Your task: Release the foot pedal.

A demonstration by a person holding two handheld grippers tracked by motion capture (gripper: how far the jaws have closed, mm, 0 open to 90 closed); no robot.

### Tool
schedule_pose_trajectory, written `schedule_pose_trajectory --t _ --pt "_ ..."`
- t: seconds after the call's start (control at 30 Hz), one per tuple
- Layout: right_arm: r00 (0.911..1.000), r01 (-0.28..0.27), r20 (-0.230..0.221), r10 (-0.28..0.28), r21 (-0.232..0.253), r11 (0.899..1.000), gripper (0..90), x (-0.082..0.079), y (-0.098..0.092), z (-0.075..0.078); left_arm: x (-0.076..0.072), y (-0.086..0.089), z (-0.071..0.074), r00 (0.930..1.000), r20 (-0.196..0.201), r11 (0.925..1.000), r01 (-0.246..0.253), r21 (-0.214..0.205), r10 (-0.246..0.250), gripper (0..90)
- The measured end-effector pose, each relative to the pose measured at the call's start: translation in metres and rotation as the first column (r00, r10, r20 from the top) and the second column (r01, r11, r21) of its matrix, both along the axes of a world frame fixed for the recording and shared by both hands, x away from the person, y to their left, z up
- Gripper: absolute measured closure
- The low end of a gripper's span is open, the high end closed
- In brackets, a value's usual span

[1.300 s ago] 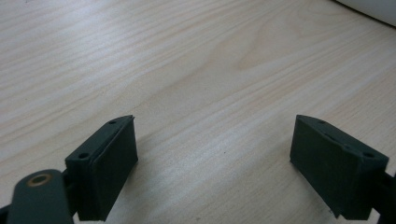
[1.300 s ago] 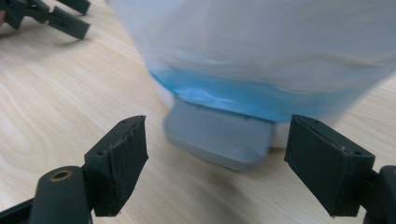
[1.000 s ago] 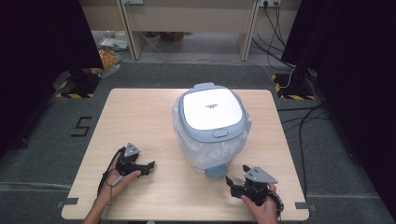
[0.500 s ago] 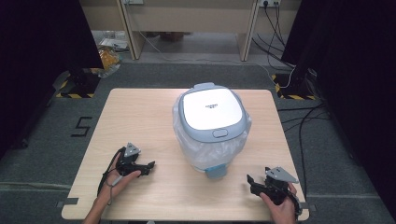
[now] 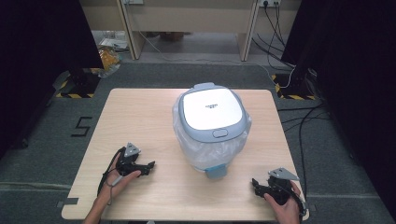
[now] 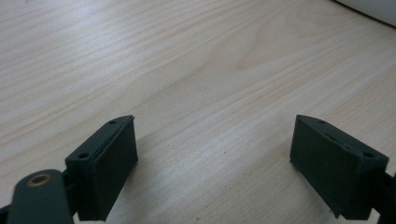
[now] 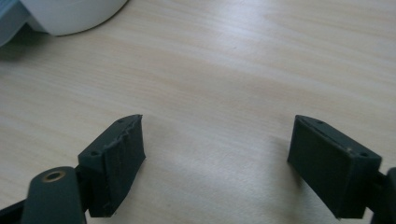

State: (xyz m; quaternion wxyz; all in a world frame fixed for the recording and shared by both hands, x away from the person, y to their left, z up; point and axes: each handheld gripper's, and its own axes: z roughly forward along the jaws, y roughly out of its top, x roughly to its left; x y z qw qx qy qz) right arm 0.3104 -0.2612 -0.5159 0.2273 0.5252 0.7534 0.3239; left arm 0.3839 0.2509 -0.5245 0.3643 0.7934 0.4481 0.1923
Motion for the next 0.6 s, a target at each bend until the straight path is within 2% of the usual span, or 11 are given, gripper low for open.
schedule_pose_trajectory --t 0.27,0.6 --pt "0.9997 -0.026 -0.005 0.026 -0.007 1.0 13.2 0.0019 -0.0007 -0.0003 0.0 -0.0001 0.0 1.0 0.0 1.0 0.0 0.0 0.0 14.0" --pt "0.9995 -0.031 -0.006 0.031 -0.007 0.999 12.9 0.0027 -0.001 -0.0003 0.0 0.0 0.0 1.0 0.0 1.0 0.0 0.0 0.0 14.0"
